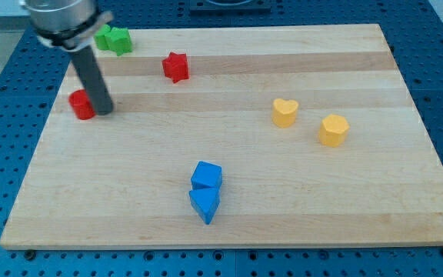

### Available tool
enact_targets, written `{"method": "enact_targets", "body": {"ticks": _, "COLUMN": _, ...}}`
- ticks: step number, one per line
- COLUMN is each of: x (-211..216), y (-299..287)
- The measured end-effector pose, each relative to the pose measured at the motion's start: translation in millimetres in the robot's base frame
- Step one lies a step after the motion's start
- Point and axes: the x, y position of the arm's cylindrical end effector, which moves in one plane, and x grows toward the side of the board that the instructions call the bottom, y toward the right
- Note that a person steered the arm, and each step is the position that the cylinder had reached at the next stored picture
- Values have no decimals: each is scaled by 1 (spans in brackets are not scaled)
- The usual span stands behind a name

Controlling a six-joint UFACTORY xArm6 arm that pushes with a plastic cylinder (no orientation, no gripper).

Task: Move the arm away from the red circle

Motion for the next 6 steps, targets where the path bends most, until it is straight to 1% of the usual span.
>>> {"method": "enact_targets", "body": {"ticks": 1, "x": 5, "y": -7}}
{"method": "enact_targets", "body": {"ticks": 2, "x": -15, "y": 85}}
{"method": "enact_targets", "body": {"ticks": 3, "x": -68, "y": 171}}
{"method": "enact_targets", "body": {"ticks": 4, "x": -117, "y": 225}}
{"method": "enact_targets", "body": {"ticks": 5, "x": -126, "y": 190}}
{"method": "enact_targets", "body": {"ticks": 6, "x": -89, "y": 169}}
